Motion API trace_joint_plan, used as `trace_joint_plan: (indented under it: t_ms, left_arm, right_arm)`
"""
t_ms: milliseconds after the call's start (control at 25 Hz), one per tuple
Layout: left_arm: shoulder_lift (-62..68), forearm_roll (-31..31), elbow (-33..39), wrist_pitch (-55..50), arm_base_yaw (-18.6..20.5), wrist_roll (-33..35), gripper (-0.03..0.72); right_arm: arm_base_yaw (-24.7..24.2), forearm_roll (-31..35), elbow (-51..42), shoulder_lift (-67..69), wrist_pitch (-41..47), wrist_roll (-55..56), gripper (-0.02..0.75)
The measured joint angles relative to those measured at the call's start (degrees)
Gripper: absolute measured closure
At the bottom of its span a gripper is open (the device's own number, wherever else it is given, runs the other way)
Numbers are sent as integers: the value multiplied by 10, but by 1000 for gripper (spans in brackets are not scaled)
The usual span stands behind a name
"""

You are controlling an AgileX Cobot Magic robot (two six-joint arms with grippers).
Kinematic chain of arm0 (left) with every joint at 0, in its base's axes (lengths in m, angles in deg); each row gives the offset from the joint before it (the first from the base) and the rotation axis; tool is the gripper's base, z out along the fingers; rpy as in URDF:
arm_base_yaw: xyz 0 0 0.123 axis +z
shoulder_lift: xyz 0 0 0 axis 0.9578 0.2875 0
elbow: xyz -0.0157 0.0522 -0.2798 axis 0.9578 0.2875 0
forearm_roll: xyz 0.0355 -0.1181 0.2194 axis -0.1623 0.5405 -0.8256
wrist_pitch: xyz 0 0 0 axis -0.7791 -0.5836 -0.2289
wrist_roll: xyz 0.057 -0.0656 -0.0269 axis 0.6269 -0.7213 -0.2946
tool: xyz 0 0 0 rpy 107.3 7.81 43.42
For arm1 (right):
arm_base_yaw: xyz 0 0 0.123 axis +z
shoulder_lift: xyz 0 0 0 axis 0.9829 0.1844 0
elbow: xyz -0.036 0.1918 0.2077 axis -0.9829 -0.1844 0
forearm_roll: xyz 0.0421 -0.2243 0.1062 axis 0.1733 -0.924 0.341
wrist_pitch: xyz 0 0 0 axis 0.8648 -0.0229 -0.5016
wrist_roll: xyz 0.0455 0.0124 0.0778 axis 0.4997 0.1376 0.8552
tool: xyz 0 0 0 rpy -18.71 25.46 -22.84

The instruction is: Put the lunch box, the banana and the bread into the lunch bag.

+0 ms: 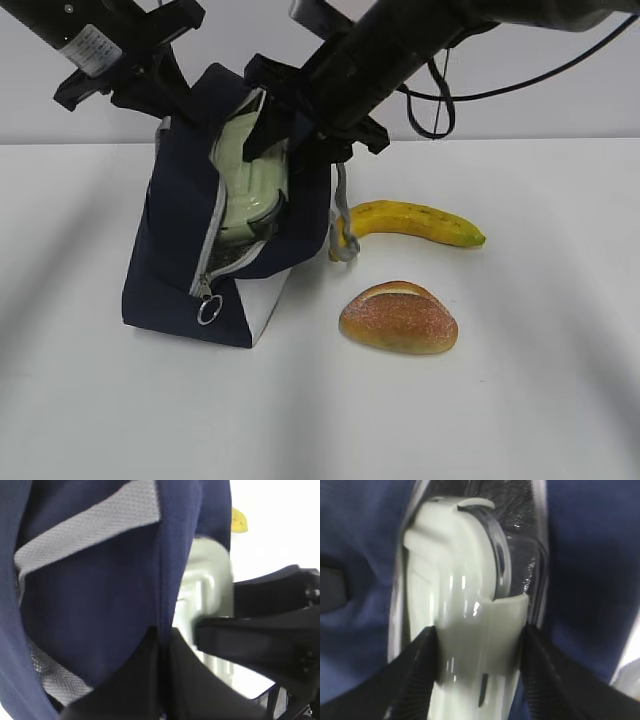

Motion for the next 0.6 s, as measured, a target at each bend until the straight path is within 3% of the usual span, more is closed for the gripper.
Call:
trace_joint_plan:
  t_ms: [600]
  left_arm:
    - [0, -3, 0, -3, 1, 0, 688]
  right_arm:
    - [46, -5, 23, 63, -59, 30, 372]
